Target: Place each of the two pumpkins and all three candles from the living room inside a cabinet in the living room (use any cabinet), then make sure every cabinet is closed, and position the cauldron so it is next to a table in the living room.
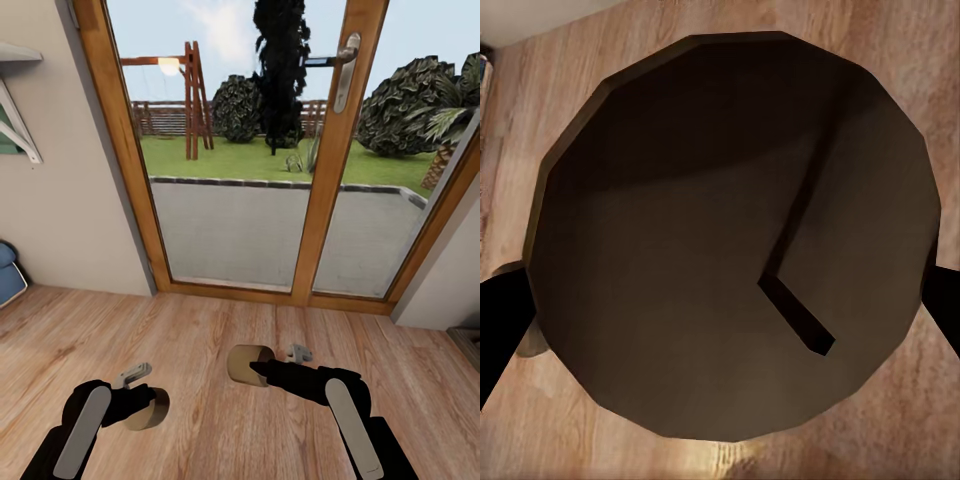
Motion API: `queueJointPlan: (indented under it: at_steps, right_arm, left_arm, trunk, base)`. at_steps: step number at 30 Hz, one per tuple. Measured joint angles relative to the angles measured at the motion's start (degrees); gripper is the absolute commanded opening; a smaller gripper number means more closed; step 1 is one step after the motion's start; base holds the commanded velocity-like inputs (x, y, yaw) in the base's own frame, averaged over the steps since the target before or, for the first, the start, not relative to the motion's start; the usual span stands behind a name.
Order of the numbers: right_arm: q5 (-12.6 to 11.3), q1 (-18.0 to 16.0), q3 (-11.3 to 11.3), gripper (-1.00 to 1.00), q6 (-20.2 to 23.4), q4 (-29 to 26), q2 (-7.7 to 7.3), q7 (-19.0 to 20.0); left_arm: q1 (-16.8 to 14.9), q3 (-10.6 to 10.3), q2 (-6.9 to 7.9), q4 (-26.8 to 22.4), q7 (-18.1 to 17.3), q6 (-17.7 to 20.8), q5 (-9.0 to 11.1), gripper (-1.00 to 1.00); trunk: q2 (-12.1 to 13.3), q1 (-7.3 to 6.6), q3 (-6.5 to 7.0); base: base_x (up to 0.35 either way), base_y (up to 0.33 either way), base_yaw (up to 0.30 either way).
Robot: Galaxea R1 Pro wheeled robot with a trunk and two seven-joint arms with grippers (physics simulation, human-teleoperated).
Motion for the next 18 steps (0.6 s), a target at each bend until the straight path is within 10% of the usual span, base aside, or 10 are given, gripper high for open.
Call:
queueJointPlan:
  at_steps: [18]
  right_arm:
    - [0.0, 0.0, 0.1, -1.00, -0.1, 0.0, 0.00, 0.1]
  left_arm:
    - [0.0, 0.0, 0.00, 0.0, 0.0, 0.0, 0.1, -1.00]
  trunk:
    - [5.2, -2.86, 2.33]
  base:
    - [0.000, 0.000, 0.000]
